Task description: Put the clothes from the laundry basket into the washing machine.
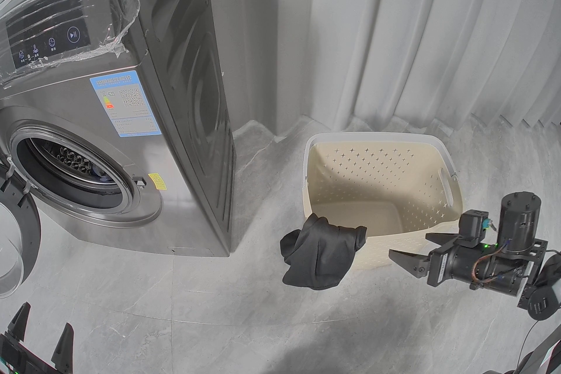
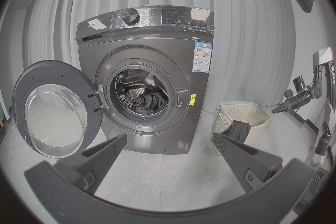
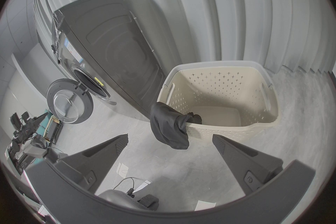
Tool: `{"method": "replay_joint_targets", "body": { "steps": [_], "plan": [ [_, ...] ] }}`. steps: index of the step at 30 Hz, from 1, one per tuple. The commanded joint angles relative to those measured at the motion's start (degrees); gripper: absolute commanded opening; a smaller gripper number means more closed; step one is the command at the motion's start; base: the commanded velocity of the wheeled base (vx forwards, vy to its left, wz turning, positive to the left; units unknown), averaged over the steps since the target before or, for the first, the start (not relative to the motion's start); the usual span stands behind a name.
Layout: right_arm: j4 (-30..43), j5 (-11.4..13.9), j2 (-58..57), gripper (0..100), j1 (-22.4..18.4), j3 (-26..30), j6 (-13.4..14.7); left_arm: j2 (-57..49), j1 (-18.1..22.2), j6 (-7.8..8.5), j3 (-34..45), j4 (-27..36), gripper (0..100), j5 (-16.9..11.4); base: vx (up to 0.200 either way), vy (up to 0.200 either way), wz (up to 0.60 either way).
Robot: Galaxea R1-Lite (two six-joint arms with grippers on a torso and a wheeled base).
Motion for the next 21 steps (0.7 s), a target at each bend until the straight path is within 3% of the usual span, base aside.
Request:
{"method": "replay_joint_targets", "body": {
  "steps": [1,3,9,21],
  "plan": [
    [-5.9,-2.2,11.2,100,3.4,-0.9,0.4,-0.6,0.0,-0.03,1.0,0.0,100,0.0,0.000,0.000,0.00],
    [-7.3,-3.0,12.3,100,4.0,-1.4,0.4,-0.6,0.0,-0.03,1.0,0.0,100,0.0,0.000,0.000,0.00],
    [-7.5,-3.9,13.1,100,5.1,-2.5,0.4,-0.6,0.0,-0.03,1.0,0.0,100,0.0,0.000,-0.200,0.00],
    [-9.0,-4.3,19.3,100,7.0,-6.1,0.3,-0.6,-0.1,-0.03,1.0,0.0,100,0.0,0.000,0.000,0.00]
  ]
}}
